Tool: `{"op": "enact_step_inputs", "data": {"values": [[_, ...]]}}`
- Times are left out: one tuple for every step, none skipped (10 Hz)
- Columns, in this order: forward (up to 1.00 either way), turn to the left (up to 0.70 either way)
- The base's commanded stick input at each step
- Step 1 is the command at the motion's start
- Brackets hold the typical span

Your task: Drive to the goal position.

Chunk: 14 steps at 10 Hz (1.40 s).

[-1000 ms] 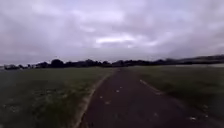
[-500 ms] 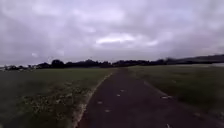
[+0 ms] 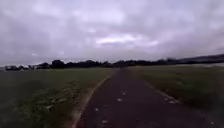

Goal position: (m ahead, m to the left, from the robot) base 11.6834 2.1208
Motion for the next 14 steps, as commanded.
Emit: {"op": "enact_step_inputs", "data": {"values": [[0.50, 0.00], [0.50, 0.00], [0.50, 0.00], [0.50, 0.00], [0.50, 0.00], [0.50, 0.00], [0.50, 0.00], [0.50, 0.00], [0.50, 0.00], [0.50, 0.00], [0.50, 0.00], [0.50, 0.00], [0.50, 0.00], [0.50, 0.00]]}}
